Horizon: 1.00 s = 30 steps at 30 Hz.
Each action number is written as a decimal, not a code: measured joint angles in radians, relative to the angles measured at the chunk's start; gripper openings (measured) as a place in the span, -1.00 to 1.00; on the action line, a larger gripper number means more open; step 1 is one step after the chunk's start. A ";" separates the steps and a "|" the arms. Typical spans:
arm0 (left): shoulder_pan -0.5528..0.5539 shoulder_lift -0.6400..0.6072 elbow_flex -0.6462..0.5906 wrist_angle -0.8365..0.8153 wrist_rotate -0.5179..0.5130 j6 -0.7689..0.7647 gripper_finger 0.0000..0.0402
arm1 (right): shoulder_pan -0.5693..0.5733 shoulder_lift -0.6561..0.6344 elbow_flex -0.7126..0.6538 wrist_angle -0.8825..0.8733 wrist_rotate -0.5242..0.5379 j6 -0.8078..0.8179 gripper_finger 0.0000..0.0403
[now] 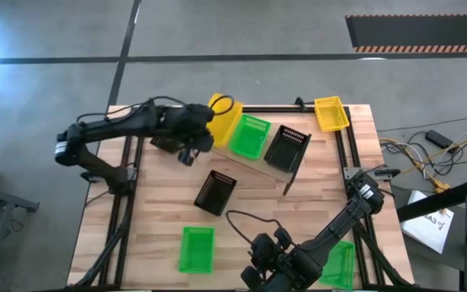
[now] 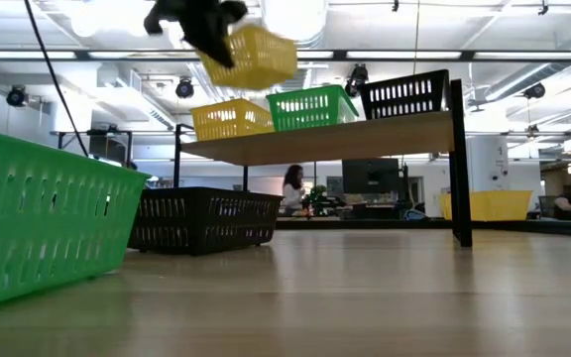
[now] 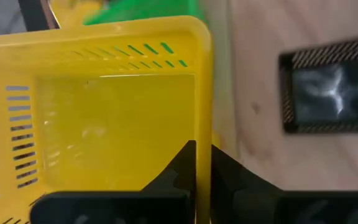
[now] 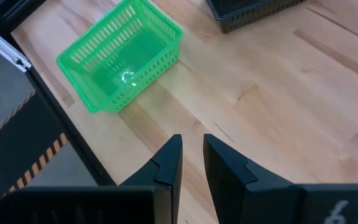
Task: Stack baskets on shelf by color
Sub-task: Stack the bottom yellow bin on top of the yellow bin
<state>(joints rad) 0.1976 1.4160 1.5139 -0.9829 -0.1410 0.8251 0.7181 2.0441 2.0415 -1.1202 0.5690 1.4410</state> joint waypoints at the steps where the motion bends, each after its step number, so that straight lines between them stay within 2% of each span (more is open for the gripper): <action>1: 0.017 0.012 0.000 -0.003 -0.002 0.015 -1.00 | 0.000 0.000 0.000 0.000 0.000 0.001 -0.72; 8: 0.067 0.050 0.000 -0.033 -0.079 0.088 -1.00 | 0.000 0.000 0.000 0.001 0.001 0.001 -0.72; 18: 0.078 0.053 -0.003 -0.110 -0.075 0.101 -1.00 | -0.002 0.000 0.000 -0.003 0.015 -0.048 -0.72; 30: 0.078 0.093 -0.015 -0.109 -0.069 0.097 -1.00 | -0.003 0.000 0.000 -0.004 0.037 -0.058 -0.72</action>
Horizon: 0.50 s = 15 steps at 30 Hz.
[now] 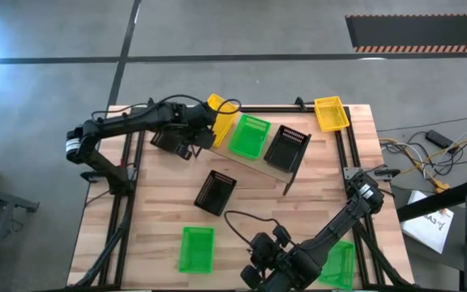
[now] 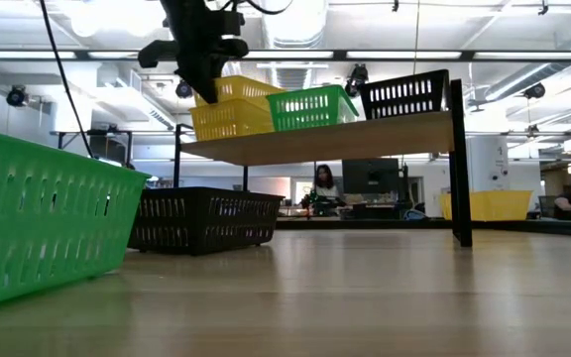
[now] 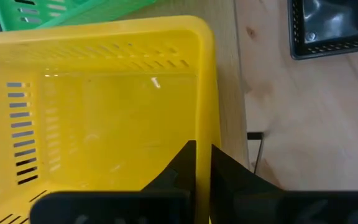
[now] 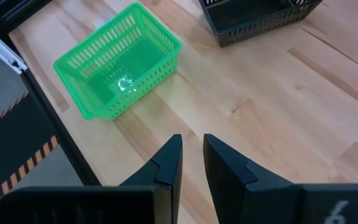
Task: Stack baskets on shelf by color
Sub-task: Stack the bottom yellow bin on top of the yellow bin
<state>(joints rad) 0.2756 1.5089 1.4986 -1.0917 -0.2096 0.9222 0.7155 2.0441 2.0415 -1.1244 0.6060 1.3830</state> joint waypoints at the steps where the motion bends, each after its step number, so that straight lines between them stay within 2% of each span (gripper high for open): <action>1: 0.000 0.000 0.000 0.002 0.000 0.000 -1.00 | 0.000 0.000 0.000 0.000 0.000 0.000 -0.72; 15: -0.001 -0.005 0.024 0.007 -0.005 0.001 -0.96 | 0.000 0.000 0.000 -0.001 0.000 -0.015 -0.72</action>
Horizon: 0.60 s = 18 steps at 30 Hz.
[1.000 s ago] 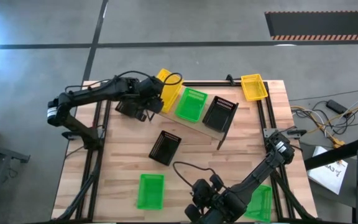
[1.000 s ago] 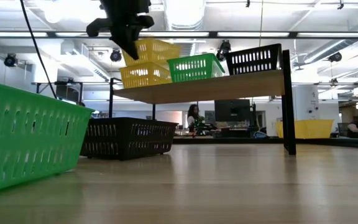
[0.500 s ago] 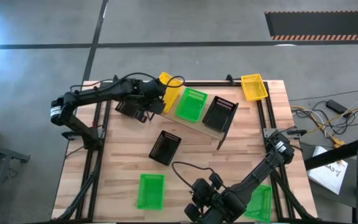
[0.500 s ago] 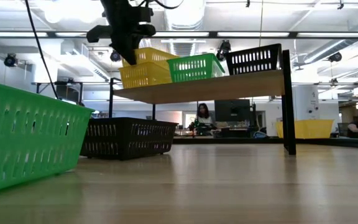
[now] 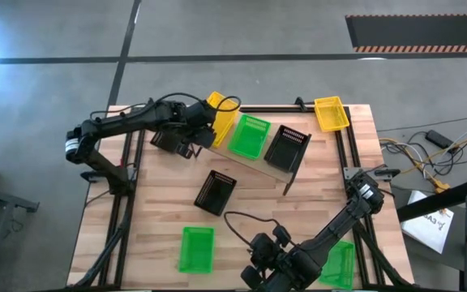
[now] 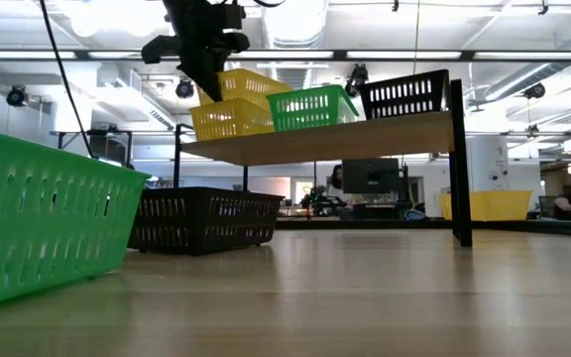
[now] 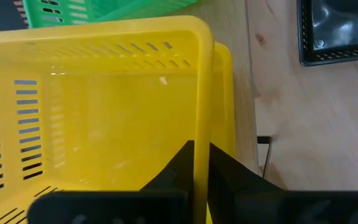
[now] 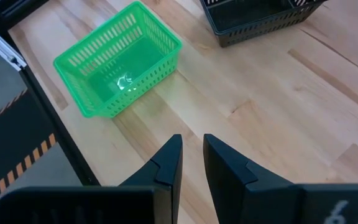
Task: Stack baskets on shelf by color
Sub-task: Stack the bottom yellow bin on top of the yellow bin
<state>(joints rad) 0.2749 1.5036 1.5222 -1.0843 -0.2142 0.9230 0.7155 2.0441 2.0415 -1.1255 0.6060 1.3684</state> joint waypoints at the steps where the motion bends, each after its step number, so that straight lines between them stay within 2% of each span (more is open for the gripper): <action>1: 0.000 0.000 0.000 0.000 0.000 0.000 -0.93 | 0.000 0.000 0.000 0.000 0.000 0.000 -0.72; 9: 0.000 0.000 0.000 -0.006 0.034 -0.020 -0.65 | 0.000 0.000 0.000 0.000 0.000 -0.007 -0.72; 18: 0.000 -0.001 0.031 -0.034 0.128 -0.030 -0.60 | 0.000 0.000 0.000 0.000 0.000 -0.008 -0.72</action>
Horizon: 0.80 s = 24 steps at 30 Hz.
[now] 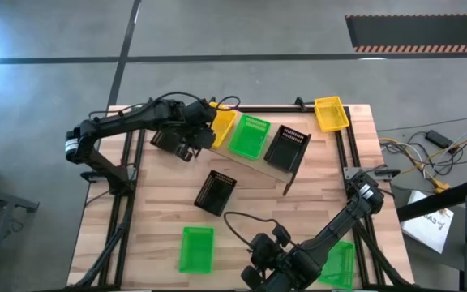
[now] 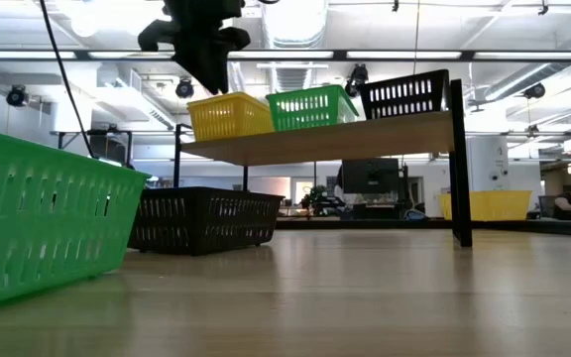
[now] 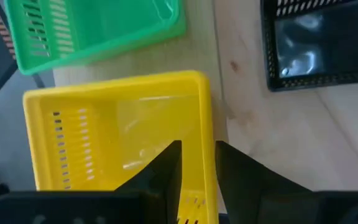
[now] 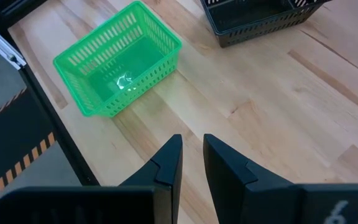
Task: Stack baskets on shelf by color
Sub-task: Stack the bottom yellow bin on top of the yellow bin, then stack the right green bin on top of the green bin
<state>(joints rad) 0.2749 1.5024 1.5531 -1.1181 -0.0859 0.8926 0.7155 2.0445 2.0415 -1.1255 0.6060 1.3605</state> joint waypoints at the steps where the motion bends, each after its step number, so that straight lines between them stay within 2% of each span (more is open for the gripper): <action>1: 0.000 0.000 0.004 0.000 0.002 0.000 -0.60 | 0.000 0.000 0.000 0.000 0.000 0.000 -0.72; 6: 0.000 -0.002 0.034 -0.001 0.003 -0.033 -0.60 | 0.000 0.000 0.000 0.000 -0.001 -0.001 -0.72; 11: -0.018 -0.024 0.107 -0.042 0.017 -0.243 -0.60 | 0.009 -0.003 0.000 -0.002 -0.005 0.000 -0.72; 14: -0.038 -0.057 0.109 -0.060 0.132 -0.406 -0.60 | 0.021 -0.008 0.000 -0.011 -0.008 0.012 -0.72; 17: -0.068 -0.106 0.071 -0.055 0.269 -0.531 -0.61 | 0.038 -0.007 0.001 -0.052 -0.015 0.045 -0.72; 24: -0.212 -0.236 -0.130 0.053 0.286 -0.718 -0.61 | 0.073 -0.006 0.000 -0.143 -0.077 0.134 -0.72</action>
<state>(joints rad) 0.0630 1.2661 1.4235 -1.0652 0.2000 0.1743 0.7883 2.0384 2.0413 -1.2685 0.5285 1.4948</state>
